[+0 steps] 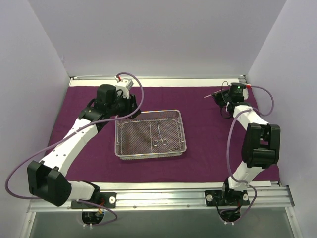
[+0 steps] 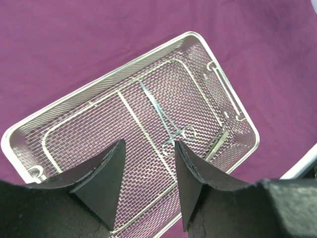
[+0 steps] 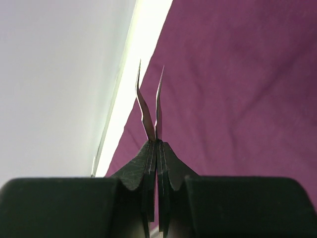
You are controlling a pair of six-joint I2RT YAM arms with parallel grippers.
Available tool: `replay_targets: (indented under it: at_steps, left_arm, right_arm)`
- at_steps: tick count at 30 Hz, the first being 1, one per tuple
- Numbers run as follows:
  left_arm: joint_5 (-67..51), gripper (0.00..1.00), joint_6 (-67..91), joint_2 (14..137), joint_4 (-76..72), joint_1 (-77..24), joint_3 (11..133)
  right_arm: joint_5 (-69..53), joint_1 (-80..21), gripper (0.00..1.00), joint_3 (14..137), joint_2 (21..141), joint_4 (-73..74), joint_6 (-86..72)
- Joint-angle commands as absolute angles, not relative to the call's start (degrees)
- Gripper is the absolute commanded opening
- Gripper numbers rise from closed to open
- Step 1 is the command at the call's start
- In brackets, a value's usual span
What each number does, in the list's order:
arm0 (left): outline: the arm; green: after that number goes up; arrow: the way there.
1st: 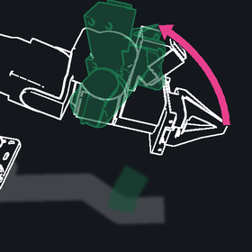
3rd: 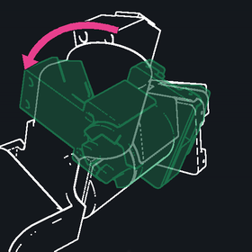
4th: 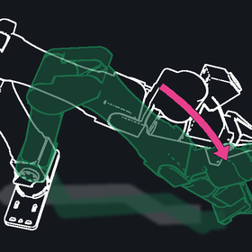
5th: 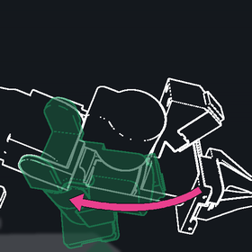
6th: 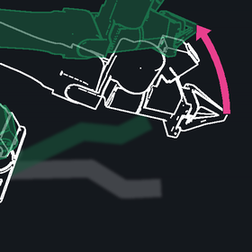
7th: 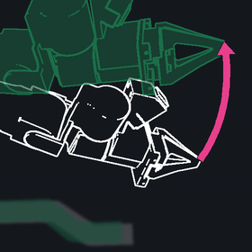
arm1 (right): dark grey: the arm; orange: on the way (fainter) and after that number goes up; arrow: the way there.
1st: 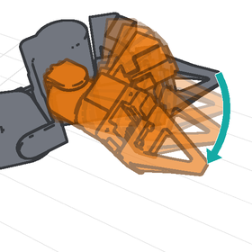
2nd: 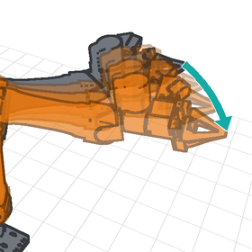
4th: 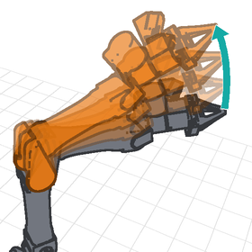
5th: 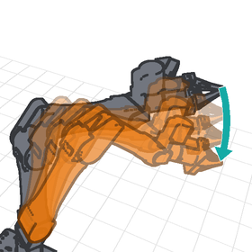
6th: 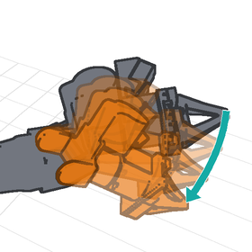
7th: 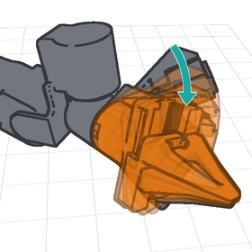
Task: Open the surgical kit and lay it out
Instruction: Place the medical item in the surgical kit.
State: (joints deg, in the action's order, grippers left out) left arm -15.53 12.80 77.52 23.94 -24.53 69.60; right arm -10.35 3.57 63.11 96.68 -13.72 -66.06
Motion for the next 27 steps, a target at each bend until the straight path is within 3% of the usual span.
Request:
replay_targets:
  at_steps: [1, 15, 27]
  left_arm:
    - [-17.5, 0.53, 11.4, 74.4, 24.0, -23.3, 68.9]
    - [-19.6, 0.53, 13.4, 77.3, 22.5, -21.1, 69.3]
    - [-20.2, 0.53, 13.4, 79.3, 23.2, -20.9, 71.0]
  right_arm:
    - [-12.6, 6.1, 0.0, 62.2, 98.7, -22.0, -67.5]
    - [-18.0, 12.2, 0.0, 65.0, 113.9, -31.4, -69.9]
    - [-18.7, 13.1, 0.0, 64.6, 118.2, -36.1, -72.8]
